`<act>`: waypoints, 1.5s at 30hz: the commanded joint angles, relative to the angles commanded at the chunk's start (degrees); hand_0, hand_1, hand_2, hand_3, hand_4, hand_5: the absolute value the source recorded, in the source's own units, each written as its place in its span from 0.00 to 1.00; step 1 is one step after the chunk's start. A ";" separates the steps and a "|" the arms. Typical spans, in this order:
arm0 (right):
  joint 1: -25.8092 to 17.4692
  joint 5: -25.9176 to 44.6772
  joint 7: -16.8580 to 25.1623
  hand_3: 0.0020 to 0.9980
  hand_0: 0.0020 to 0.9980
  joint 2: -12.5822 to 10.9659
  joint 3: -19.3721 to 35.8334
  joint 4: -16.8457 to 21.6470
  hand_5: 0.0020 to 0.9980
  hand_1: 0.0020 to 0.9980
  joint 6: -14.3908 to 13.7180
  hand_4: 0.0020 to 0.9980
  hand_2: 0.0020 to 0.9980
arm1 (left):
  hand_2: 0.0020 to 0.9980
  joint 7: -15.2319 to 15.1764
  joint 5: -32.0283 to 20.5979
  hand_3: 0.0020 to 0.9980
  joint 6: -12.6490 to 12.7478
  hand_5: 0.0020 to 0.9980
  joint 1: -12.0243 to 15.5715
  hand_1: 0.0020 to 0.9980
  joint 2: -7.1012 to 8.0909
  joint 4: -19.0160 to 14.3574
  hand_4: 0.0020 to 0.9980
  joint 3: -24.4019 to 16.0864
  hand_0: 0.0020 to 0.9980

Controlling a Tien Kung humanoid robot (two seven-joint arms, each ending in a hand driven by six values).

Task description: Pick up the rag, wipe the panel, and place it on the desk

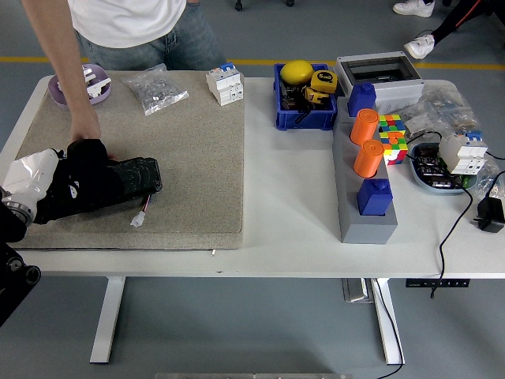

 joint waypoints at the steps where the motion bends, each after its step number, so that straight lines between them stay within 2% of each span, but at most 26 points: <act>1: 0.00 0.01 0.02 0.70 0.76 0.03 0.03 0.03 0.65 0.59 -0.01 1.00 0.70 | 0.52 -0.05 -0.06 0.45 0.08 0.00 -0.23 0.28 -0.33 0.02 0.06 0.16 0.26; 13: 0.07 0.20 0.05 0.70 0.76 -0.06 -0.31 0.07 0.65 0.59 0.08 1.00 0.70 | 0.52 0.64 -0.38 0.45 -0.26 0.00 -3.98 0.28 -3.47 -0.41 0.06 4.37 0.26; 27: 0.24 0.37 0.12 0.70 0.76 -0.17 -0.61 0.11 0.66 0.59 0.09 1.00 0.70 | 0.52 2.57 -0.07 0.46 -1.63 0.00 -7.57 0.28 -6.10 -1.19 0.07 9.52 0.26; 34: 0.20 0.37 0.10 0.70 0.76 -0.19 -0.53 0.14 0.66 0.59 0.09 1.00 0.70 | 0.52 2.56 0.00 0.46 -1.41 0.00 -7.63 0.28 -6.20 -0.99 0.07 9.68 0.26; 45: 0.07 0.31 0.15 0.70 0.76 -0.18 -0.37 0.15 0.66 0.59 0.01 1.00 0.70 | 0.53 2.61 0.88 0.46 -1.10 0.00 -5.25 0.28 -5.07 -0.57 0.07 7.00 0.26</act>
